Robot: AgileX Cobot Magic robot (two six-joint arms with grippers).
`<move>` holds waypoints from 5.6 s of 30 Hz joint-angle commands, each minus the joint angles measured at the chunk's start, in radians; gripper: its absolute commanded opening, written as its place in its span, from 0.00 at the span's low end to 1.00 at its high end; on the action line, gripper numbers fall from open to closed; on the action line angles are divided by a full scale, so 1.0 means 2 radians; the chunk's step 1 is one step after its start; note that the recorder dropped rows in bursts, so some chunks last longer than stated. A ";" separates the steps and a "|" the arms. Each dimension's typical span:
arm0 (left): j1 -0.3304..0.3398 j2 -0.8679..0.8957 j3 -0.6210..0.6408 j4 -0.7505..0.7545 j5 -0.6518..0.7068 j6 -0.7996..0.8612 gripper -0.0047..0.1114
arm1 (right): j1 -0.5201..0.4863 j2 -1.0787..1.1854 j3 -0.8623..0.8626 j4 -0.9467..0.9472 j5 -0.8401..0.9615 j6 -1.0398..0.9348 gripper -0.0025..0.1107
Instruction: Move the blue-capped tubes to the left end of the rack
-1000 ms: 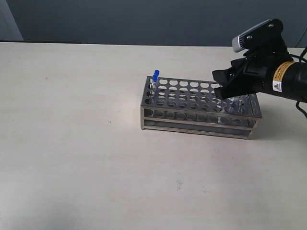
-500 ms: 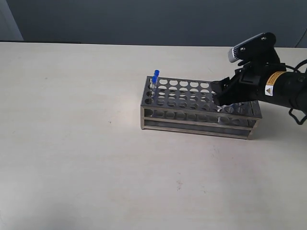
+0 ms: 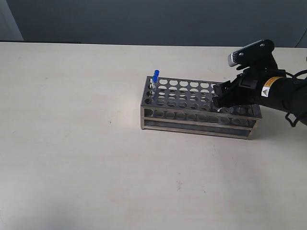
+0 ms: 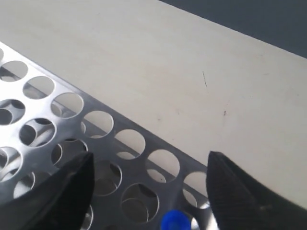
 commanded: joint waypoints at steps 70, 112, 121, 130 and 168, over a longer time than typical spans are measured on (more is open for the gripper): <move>-0.002 -0.003 0.001 0.003 -0.004 -0.003 0.04 | 0.088 0.030 -0.147 -0.427 -0.140 0.376 0.02; -0.002 -0.003 0.001 0.003 -0.004 -0.003 0.04 | 0.088 0.102 -0.199 -0.460 -0.144 0.374 0.02; -0.002 -0.003 0.001 0.003 -0.004 -0.003 0.04 | 0.088 0.102 -0.199 -0.460 -0.142 0.378 0.02; -0.002 -0.003 0.001 0.003 -0.004 -0.003 0.04 | 0.088 0.102 -0.199 -0.480 -0.141 0.385 0.23; -0.002 -0.003 0.001 0.003 -0.005 -0.003 0.04 | -0.032 -0.065 -0.002 -0.020 0.001 -0.006 0.24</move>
